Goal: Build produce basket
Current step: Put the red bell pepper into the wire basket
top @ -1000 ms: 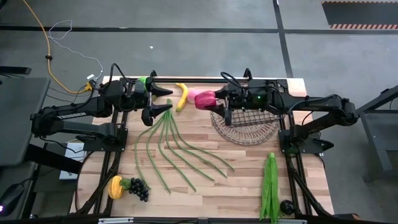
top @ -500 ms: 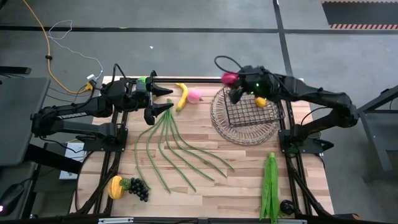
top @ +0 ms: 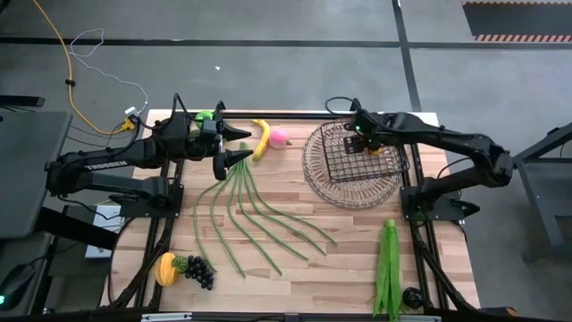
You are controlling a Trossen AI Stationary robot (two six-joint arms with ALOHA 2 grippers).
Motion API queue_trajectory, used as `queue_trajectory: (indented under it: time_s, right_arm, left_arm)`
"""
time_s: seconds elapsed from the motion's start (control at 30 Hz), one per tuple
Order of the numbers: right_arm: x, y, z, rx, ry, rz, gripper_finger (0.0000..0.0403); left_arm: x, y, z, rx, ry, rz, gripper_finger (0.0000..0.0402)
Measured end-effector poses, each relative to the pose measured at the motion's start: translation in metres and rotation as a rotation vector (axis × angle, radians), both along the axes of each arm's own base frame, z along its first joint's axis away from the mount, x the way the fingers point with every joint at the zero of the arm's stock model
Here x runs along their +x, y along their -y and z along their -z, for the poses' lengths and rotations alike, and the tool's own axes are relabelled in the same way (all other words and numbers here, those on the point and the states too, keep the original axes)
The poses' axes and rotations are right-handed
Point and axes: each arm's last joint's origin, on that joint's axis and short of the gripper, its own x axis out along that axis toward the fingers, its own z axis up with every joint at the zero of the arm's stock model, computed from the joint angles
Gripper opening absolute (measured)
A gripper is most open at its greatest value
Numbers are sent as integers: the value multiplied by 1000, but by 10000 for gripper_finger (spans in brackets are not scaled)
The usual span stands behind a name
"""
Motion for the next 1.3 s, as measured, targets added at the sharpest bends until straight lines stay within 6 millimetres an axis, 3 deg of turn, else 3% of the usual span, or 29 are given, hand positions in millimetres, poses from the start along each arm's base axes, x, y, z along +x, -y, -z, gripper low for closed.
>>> queue_trajectory:
  time_s: [0.2,0.4,0.73,0.93,1.1,1.3]
  right_arm:
    - [-8,11,37,-25,-5,71,241]
    - [-9,21,50,-77,30,81,241]
    - [-1,27,79,-39,-91,39,241]
    - [2,27,86,15,-84,47,241]
    - [-3,33,87,9,-57,221,241]
    - [-6,38,87,6,-43,258,241]
  left_arm:
    - [0,0,0,0,0,0,282]
    - [0,0,0,0,1,0,282]
    - [0,0,-1,5,14,0,282]
    - [0,0,-2,8,22,0,282]
    - [0,0,-5,17,47,0,282]
    - [0,0,-5,19,53,0,282]
